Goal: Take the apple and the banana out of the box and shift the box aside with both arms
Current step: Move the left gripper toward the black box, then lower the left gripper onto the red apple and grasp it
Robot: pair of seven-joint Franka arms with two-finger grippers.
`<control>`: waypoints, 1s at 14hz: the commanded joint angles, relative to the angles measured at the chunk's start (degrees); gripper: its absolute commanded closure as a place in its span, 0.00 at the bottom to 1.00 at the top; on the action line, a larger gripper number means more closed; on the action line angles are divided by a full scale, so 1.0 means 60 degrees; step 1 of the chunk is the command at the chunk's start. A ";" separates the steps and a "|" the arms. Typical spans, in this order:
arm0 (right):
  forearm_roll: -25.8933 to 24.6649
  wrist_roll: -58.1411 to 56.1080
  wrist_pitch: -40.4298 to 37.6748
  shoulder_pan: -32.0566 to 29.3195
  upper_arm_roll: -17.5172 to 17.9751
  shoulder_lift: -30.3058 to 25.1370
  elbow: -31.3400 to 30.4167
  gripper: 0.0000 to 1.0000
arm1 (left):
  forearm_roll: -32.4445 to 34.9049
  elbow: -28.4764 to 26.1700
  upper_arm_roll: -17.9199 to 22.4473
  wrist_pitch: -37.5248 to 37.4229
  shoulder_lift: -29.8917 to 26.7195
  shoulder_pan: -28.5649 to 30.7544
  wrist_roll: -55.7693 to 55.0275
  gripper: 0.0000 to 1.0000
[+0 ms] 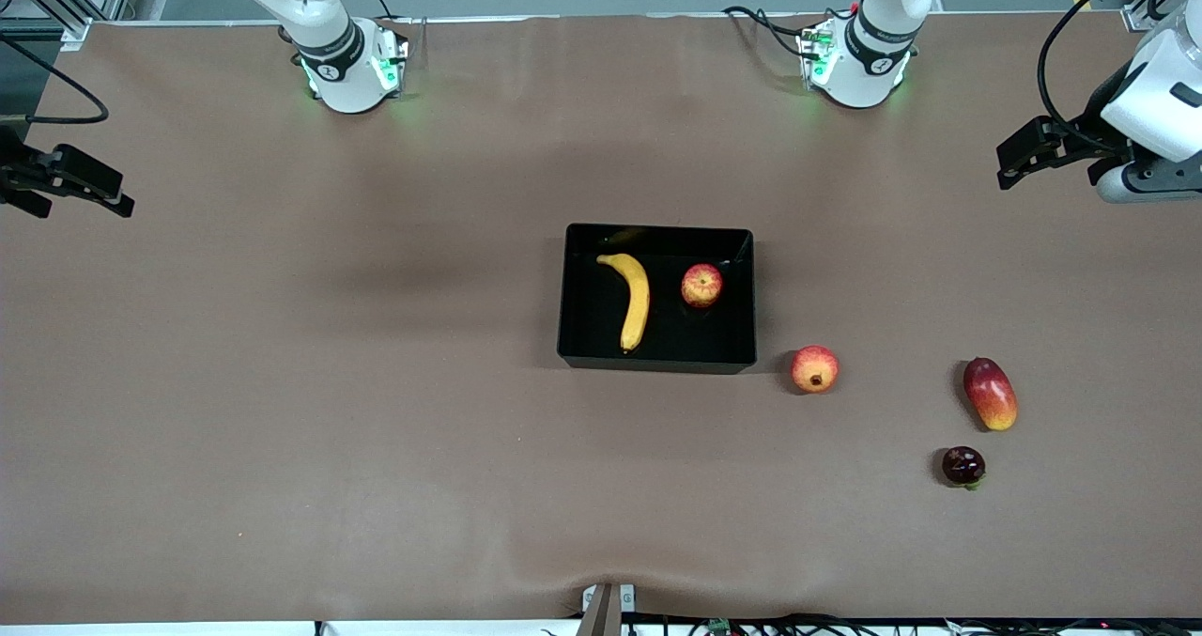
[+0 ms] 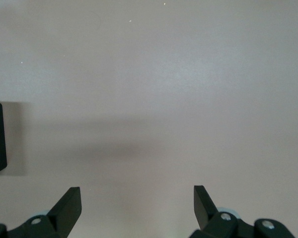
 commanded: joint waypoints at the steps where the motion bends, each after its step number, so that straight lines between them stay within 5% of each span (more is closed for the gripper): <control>1: 0.0007 -0.0039 -0.0037 -0.0097 0.0058 -0.0044 -0.0031 0.00 | -0.0050 0.0260 -0.0024 -0.0091 0.0117 -0.0021 -0.0041 0.00; 5: 0.0007 -0.0039 -0.0037 -0.0097 0.0058 -0.0044 -0.0031 0.00 | -0.0167 0.0246 -0.0185 -0.0033 0.0555 -0.0473 -0.0406 0.00; 14: 0.0007 -0.0039 -0.0037 -0.0097 0.0058 -0.0044 -0.0031 0.00 | -0.0065 0.0012 -0.0244 0.1459 0.2634 -0.3328 -0.5164 0.00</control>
